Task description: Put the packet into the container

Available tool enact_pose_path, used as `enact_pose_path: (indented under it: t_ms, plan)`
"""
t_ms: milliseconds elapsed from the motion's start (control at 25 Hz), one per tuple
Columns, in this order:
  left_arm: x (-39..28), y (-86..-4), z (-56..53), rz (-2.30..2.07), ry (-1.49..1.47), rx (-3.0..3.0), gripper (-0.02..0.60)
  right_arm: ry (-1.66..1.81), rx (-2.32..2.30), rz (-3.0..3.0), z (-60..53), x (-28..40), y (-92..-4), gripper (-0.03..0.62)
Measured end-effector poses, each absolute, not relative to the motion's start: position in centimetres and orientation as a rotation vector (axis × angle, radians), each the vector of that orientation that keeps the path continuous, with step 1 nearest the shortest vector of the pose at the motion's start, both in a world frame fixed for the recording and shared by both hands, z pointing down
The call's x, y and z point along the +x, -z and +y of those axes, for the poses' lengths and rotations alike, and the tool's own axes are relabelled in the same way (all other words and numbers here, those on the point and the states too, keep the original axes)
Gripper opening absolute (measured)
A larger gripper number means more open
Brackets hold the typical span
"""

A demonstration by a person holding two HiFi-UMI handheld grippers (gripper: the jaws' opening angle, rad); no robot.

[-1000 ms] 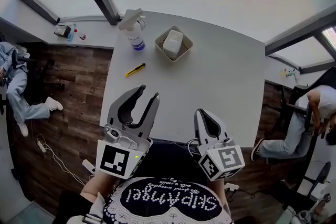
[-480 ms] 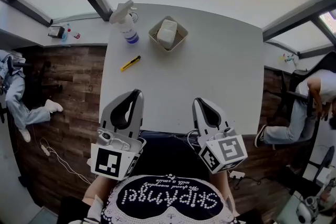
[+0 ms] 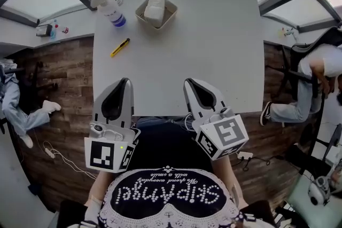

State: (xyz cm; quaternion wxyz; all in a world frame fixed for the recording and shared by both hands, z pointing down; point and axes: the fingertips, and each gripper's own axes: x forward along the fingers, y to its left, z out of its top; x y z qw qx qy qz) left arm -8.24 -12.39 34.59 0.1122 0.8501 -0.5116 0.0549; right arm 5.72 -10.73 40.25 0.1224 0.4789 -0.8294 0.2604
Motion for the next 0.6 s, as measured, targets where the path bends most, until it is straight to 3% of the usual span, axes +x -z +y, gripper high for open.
enact_pose_path:
  t_ms: [600]
  plan:
    - [-8.6,-35.2,-11.3,-1.483,-0.185,2.475,0.009,-0.751,1.345,-2.407,-9.5,4.9,-40.6,0.015]
